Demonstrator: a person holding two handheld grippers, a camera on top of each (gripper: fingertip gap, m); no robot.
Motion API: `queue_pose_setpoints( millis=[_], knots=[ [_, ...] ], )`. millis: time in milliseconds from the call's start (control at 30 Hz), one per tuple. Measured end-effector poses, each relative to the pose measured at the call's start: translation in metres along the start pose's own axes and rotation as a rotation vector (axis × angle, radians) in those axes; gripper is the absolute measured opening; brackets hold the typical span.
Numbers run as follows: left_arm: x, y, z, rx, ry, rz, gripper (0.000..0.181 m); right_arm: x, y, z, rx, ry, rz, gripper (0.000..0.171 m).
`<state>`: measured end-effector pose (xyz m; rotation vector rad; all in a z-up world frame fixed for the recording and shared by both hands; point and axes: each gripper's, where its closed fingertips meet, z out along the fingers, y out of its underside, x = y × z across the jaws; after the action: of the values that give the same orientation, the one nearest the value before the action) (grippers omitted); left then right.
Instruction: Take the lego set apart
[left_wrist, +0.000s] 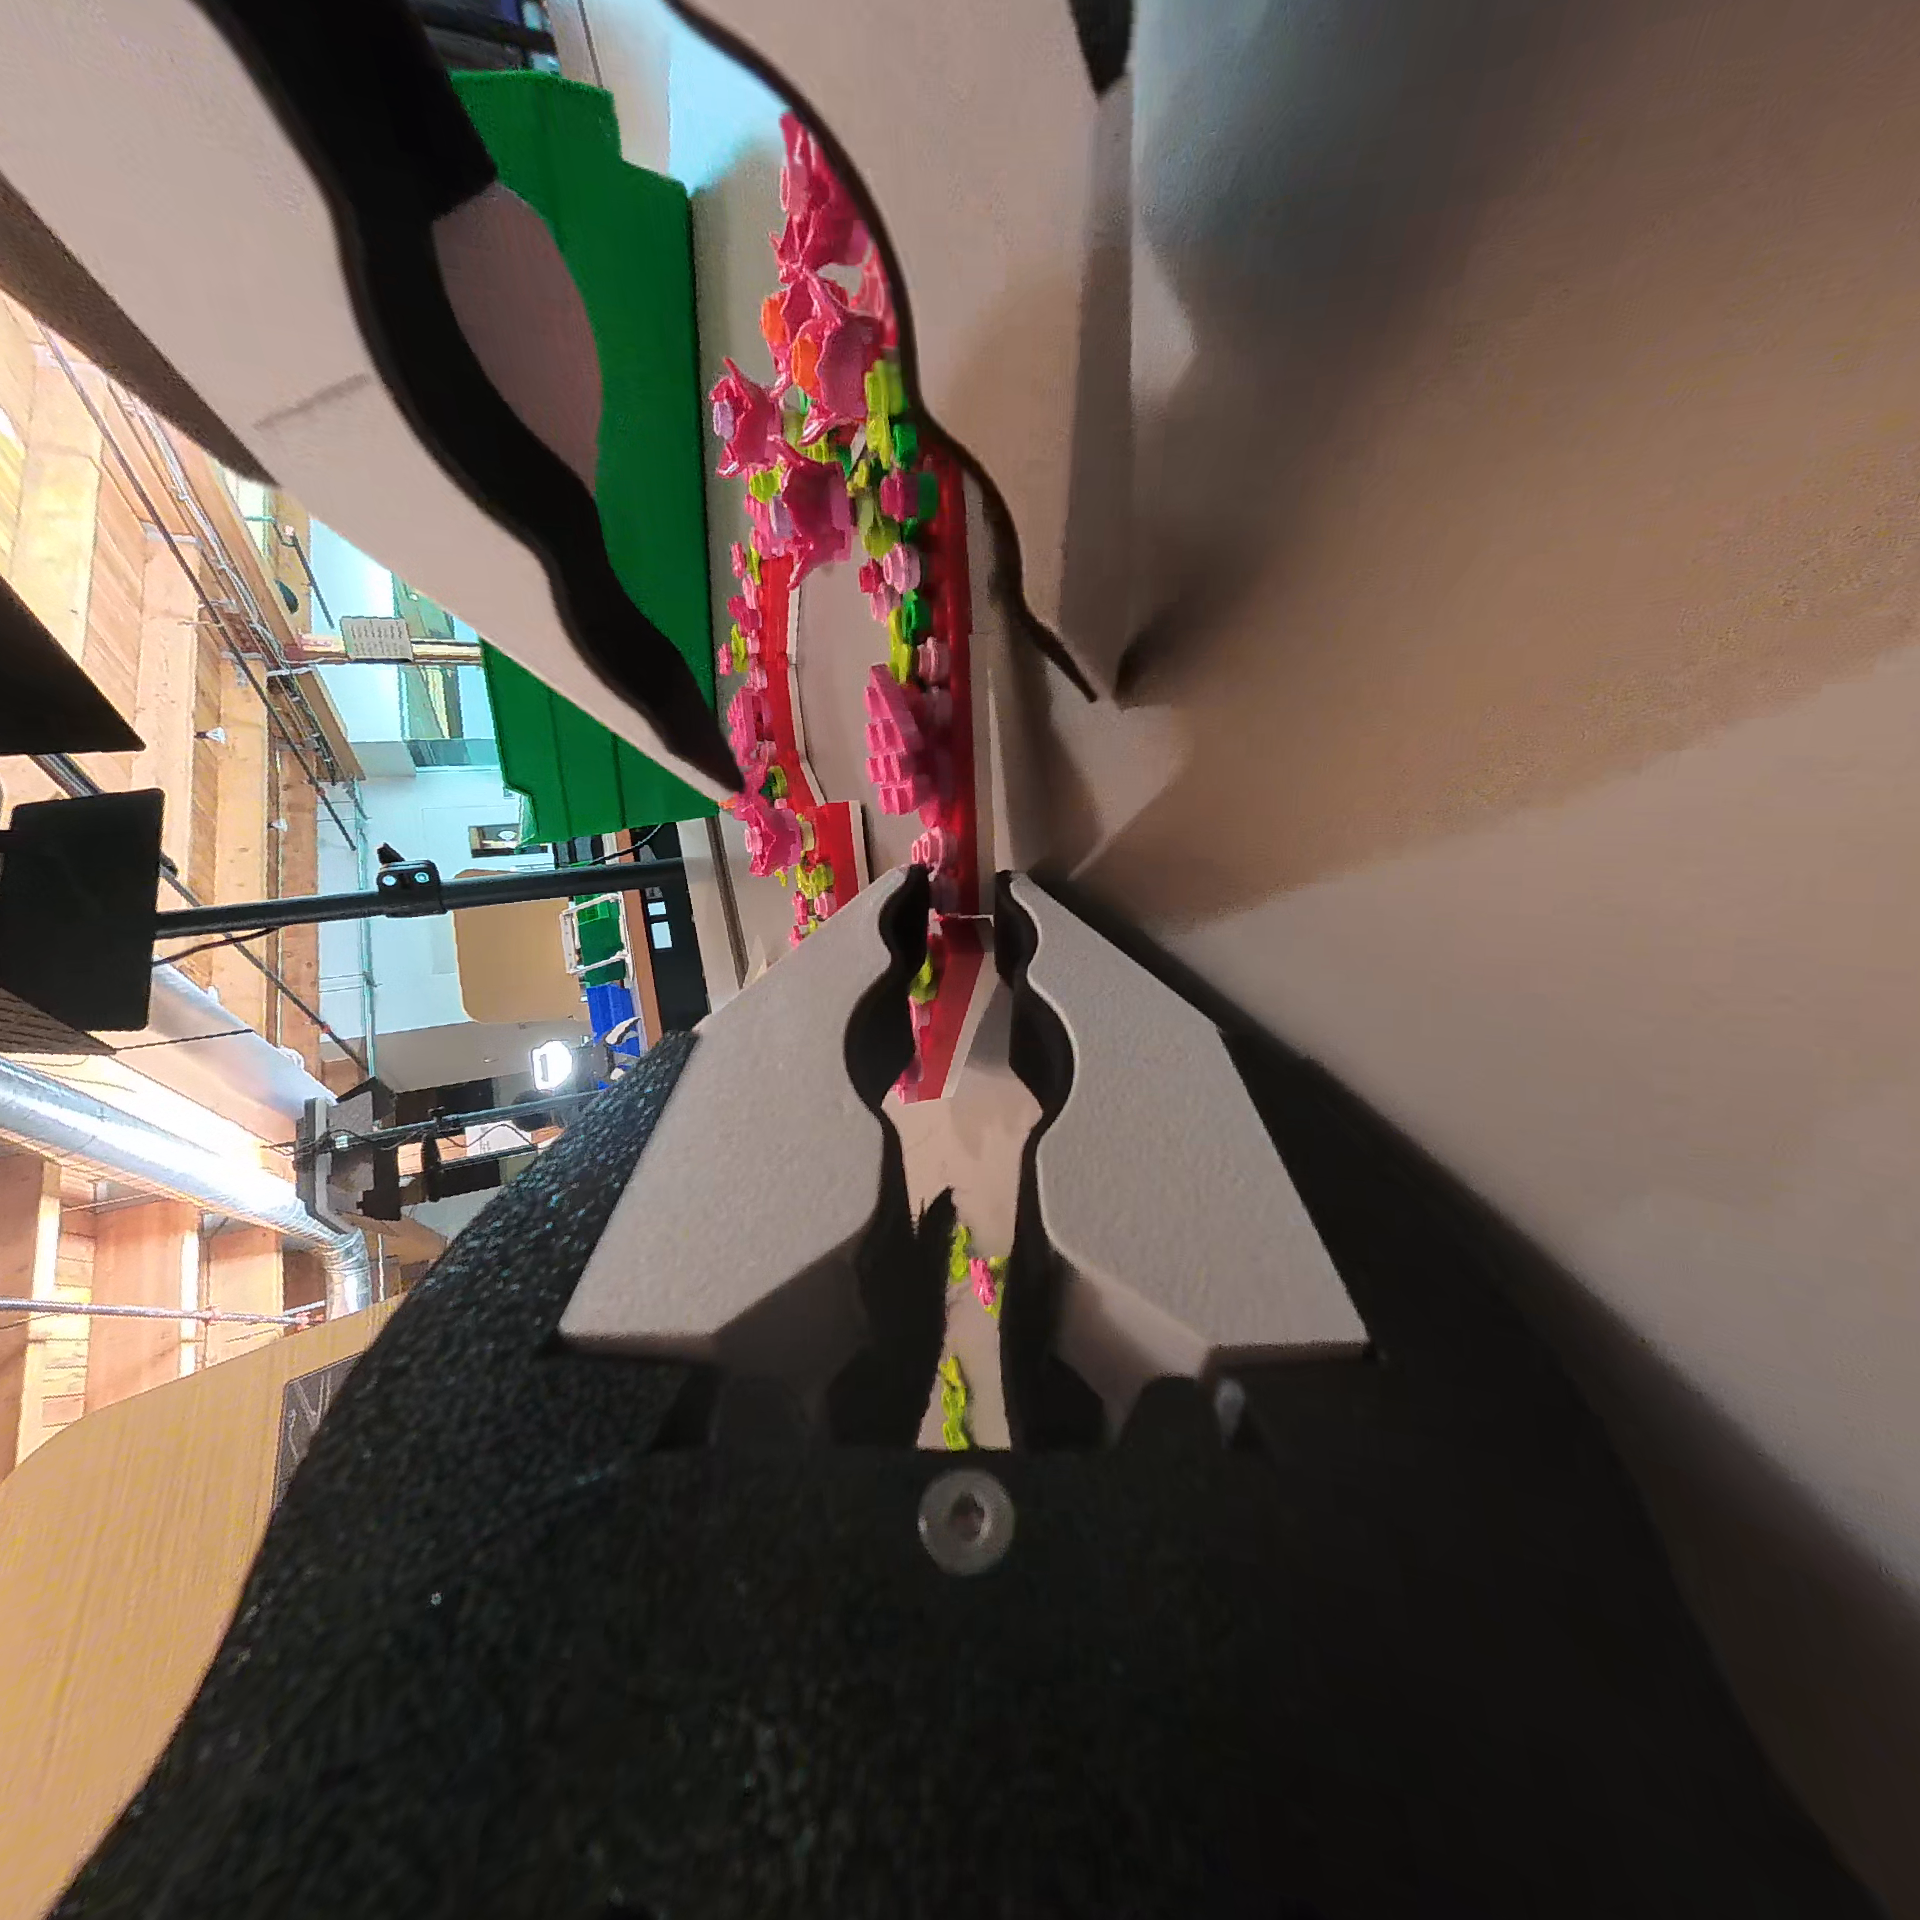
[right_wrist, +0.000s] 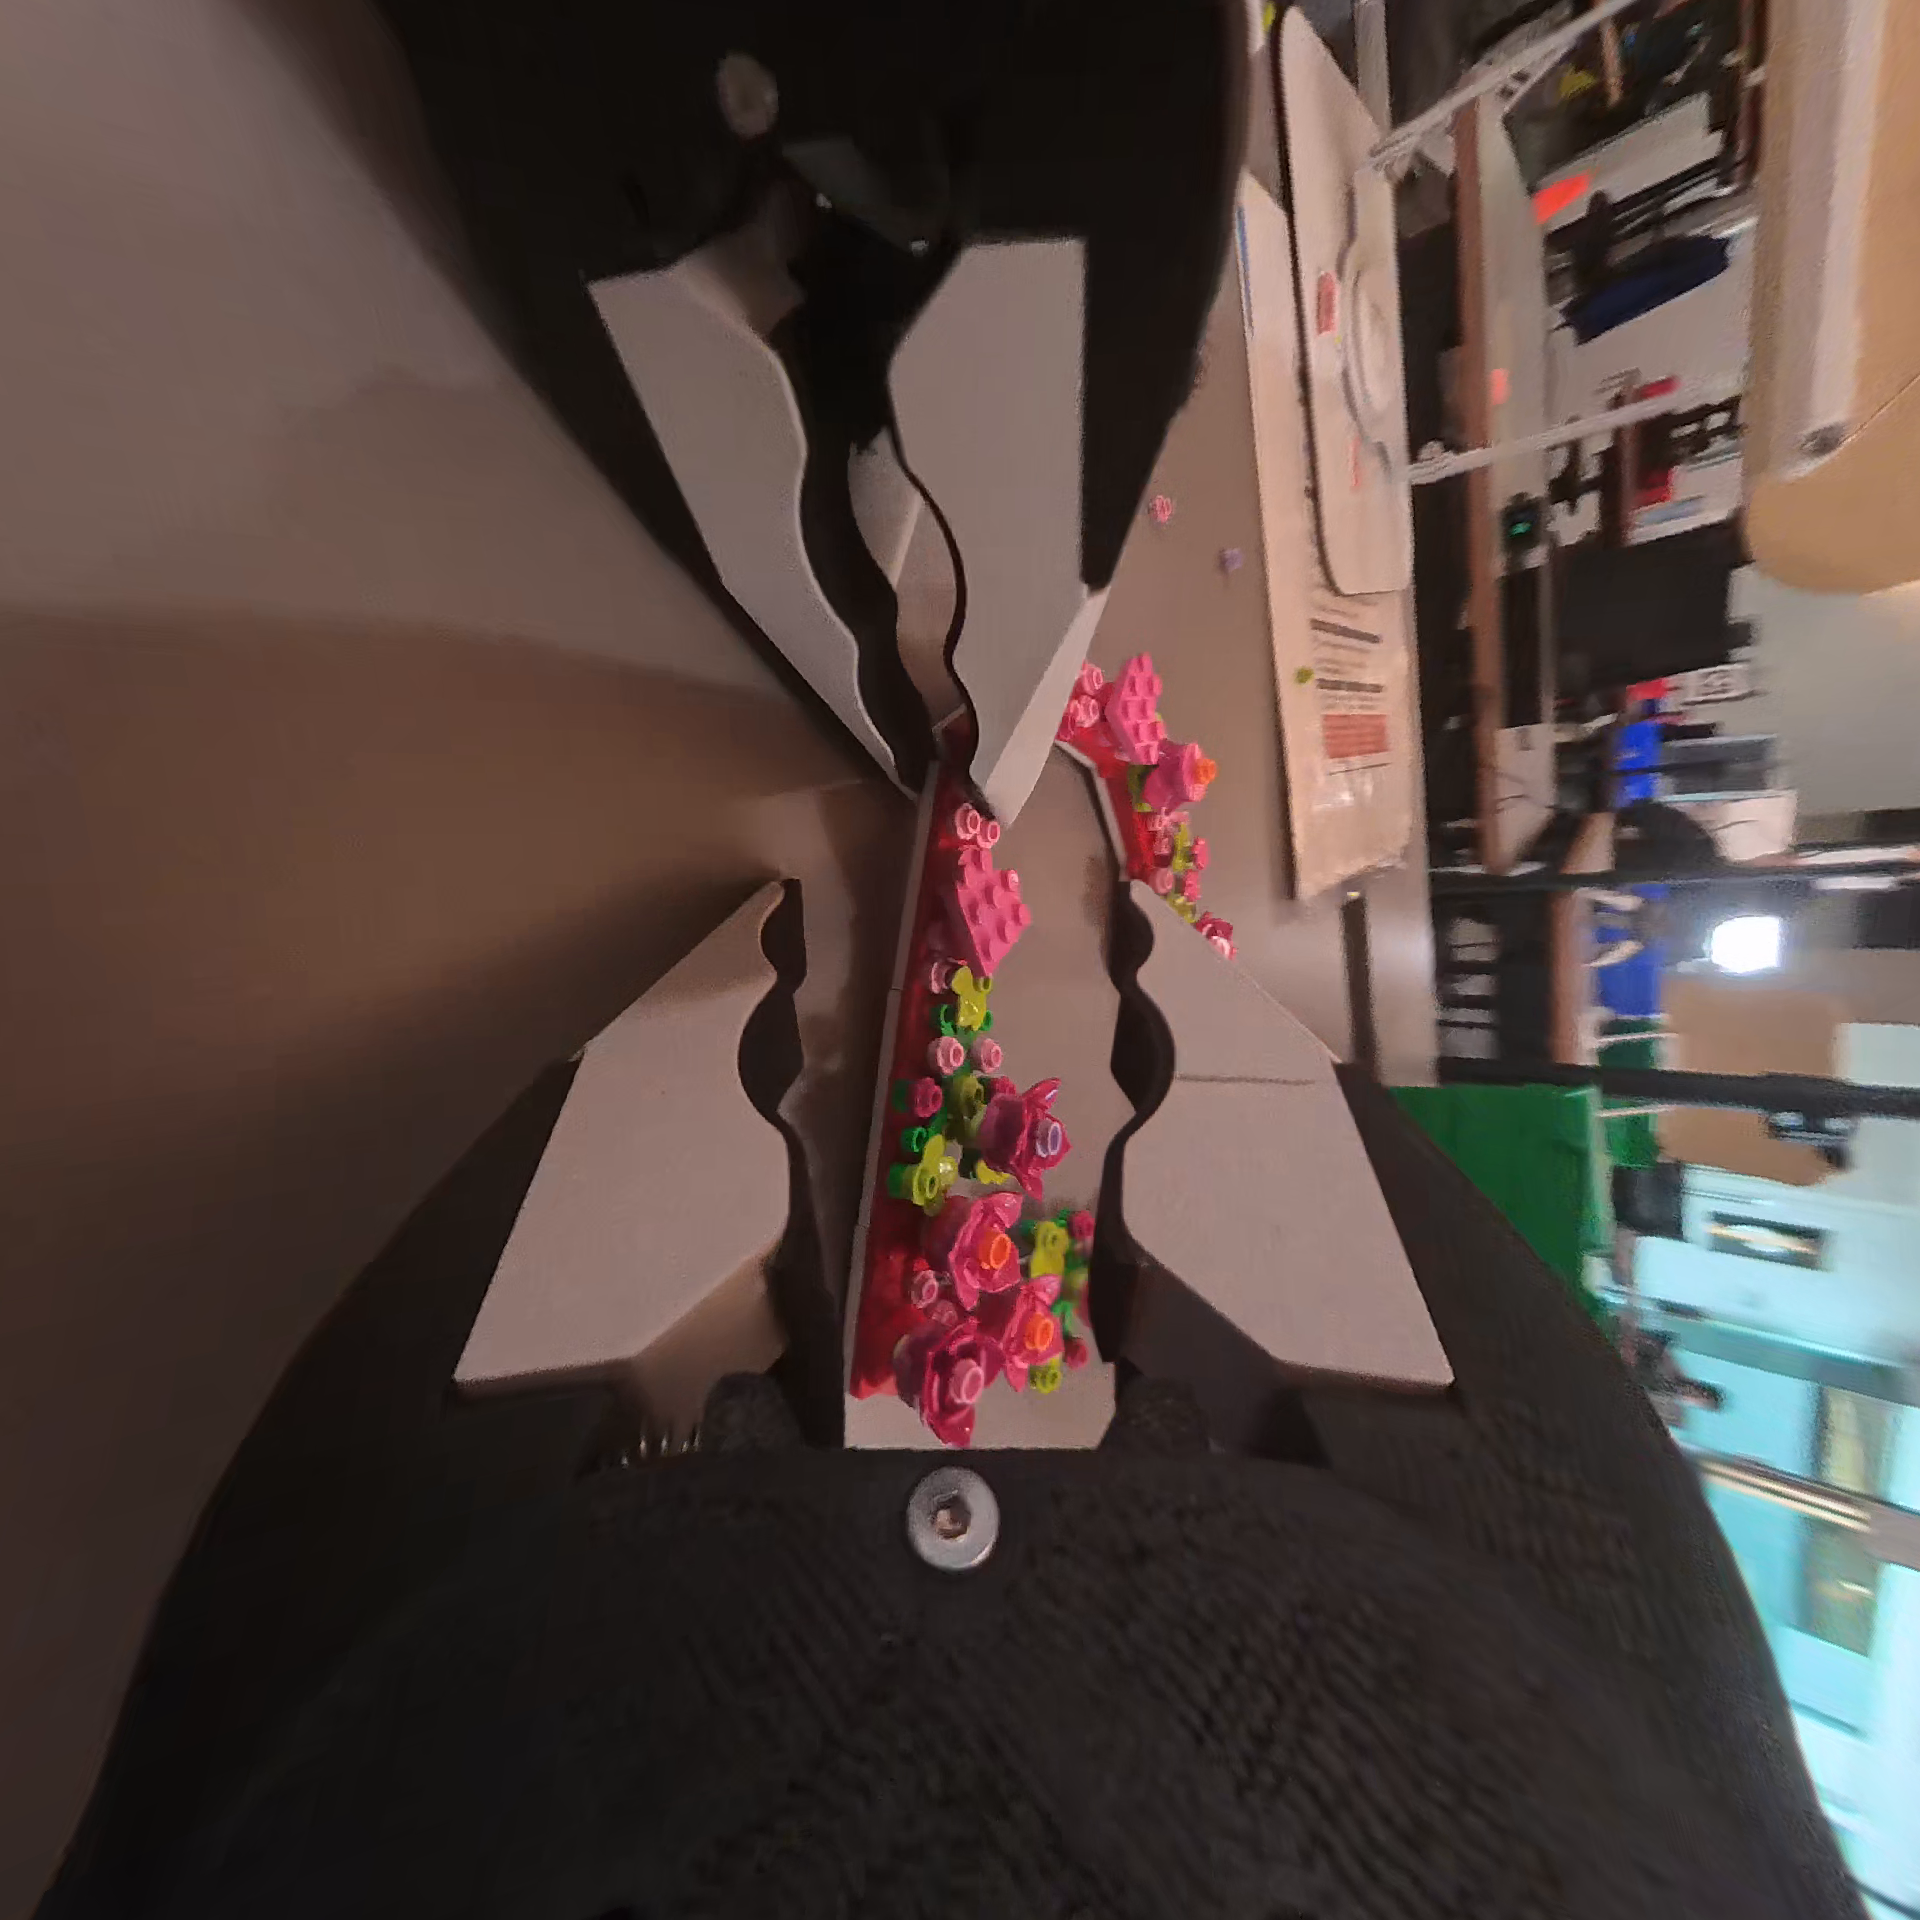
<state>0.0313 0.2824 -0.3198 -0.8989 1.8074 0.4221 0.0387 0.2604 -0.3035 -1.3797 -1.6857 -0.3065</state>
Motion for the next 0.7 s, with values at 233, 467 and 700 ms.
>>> queue_pose_setpoints(
  millis=[233, 467, 700],
  knots=[
    [-0.002, -0.001, -0.001, 0.012, -0.001, -0.037, 0.009, 0.001, 0.006, 0.002, -0.075, 0.108, -0.194, 0.048],
    [-0.004, -0.001, -0.003, 0.027, -0.006, -0.071, 0.009, 0.001, 0.009, 0.009, -0.095, 0.154, -0.243, 0.035],
    [-0.003, -0.002, -0.003, 0.025, -0.003, -0.062, 0.009, 0.002, 0.011, 0.014, -0.109, 0.225, -0.277, 0.025]
  ],
)
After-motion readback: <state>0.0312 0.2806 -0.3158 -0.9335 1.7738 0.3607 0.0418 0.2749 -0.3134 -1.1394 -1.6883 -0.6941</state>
